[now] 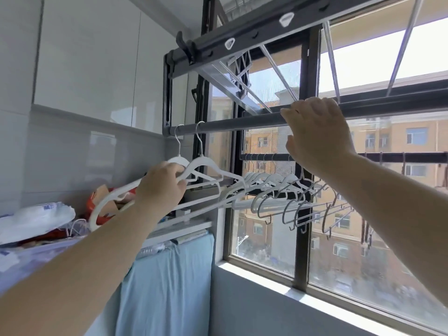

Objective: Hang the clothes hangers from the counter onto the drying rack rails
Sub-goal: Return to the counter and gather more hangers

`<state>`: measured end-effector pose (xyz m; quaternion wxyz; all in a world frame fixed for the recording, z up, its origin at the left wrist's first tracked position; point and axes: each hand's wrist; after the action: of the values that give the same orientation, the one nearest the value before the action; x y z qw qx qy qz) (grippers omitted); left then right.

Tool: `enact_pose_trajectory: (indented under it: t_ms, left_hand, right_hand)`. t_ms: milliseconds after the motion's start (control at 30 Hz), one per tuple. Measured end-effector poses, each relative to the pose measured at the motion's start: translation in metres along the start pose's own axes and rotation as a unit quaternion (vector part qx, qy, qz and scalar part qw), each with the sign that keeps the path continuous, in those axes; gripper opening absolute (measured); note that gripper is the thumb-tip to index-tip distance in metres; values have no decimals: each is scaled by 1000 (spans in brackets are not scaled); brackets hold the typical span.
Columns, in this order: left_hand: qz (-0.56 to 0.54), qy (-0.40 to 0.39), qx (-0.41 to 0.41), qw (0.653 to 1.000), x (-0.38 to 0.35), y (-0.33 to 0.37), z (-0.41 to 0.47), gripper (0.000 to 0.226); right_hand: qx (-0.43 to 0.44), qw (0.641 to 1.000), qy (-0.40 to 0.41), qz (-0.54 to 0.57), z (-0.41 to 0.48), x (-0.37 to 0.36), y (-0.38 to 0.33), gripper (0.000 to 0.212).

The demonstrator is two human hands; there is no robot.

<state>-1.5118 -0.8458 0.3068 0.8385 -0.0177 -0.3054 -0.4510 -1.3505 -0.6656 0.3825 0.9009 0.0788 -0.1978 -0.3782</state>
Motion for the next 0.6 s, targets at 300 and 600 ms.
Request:
enact_pose_trajectory:
  t_ms: [300,600]
  left_hand:
    - [-77,35,-140,986,-13,52,-41,20]
    - [-229,-170,-134,949,-47,160,-88,12]
  right_hand:
    - [65,993,98,23,-45,-7,17,34]
    - [9,974,-224,-27,-147,45,102,30]
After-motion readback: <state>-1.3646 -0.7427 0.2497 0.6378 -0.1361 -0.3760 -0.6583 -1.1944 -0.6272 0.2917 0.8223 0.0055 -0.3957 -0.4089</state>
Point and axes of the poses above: each hand's wrist, its own z-axis towards the middle knuckle, its own x-axis out of the back of the hand, y = z × x, and after that the axes turned 6 degrees about -x, right-handed
